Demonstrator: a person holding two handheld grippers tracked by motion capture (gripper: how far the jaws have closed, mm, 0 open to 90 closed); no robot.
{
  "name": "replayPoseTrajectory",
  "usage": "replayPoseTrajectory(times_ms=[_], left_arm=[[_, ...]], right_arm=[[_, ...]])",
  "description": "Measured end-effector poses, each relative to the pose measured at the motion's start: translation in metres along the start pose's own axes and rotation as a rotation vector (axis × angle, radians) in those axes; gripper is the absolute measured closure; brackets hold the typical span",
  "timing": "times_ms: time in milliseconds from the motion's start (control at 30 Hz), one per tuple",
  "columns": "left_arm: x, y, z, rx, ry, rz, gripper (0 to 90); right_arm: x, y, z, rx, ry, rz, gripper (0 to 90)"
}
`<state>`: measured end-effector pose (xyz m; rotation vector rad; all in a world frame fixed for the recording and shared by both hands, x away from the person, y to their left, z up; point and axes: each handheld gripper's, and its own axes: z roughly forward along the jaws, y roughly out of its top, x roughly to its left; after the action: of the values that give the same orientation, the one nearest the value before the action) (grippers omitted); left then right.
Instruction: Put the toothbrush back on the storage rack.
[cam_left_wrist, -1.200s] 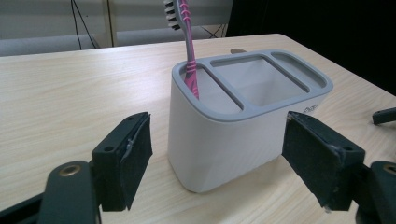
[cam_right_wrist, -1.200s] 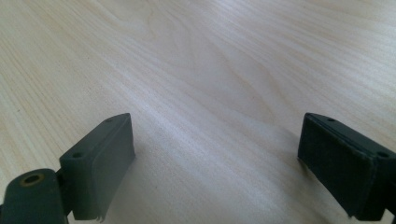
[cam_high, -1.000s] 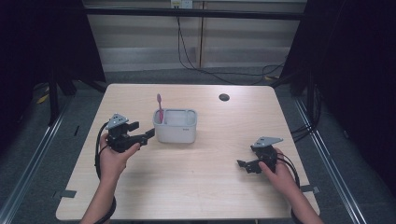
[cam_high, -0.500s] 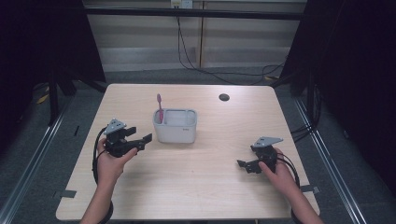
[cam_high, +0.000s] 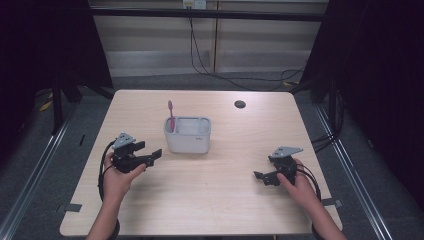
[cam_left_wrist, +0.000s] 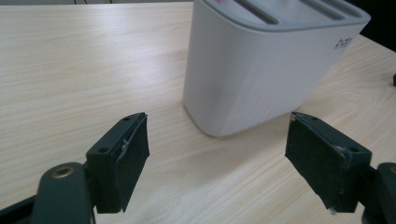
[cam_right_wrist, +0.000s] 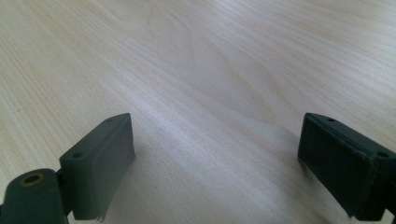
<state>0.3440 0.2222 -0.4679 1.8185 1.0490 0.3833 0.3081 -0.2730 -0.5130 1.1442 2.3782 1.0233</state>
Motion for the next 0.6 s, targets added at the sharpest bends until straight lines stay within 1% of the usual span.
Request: replayPoseTrajectory(times_ms=[67, 133, 233, 500, 600], left_arm=[[0.001, -0.002, 0.001, 0.004, 0.000, -0.002, 21.2], [0.002, -0.004, 0.001, 0.014, 0.003, 0.005, 21.2], [0.003, -0.007, 0.002, 0.019, -0.001, 0.001, 21.2], [0.005, -0.017, 0.005, 0.058, -0.009, 0.015, 21.4], [0.006, -0.022, 0.007, 0.080, -0.005, 0.019, 21.4]], right_arm=[[0.000, 0.000, 0.000, 0.000, 0.000, 0.000, 10.0], [0.000, 0.000, 0.000, 0.000, 0.000, 0.000, 10.0], [0.000, 0.000, 0.000, 0.000, 0.000, 0.000, 10.0], [0.000, 0.000, 0.000, 0.000, 0.000, 0.000, 10.0], [0.000, 0.000, 0.000, 0.000, 0.000, 0.000, 10.1]])
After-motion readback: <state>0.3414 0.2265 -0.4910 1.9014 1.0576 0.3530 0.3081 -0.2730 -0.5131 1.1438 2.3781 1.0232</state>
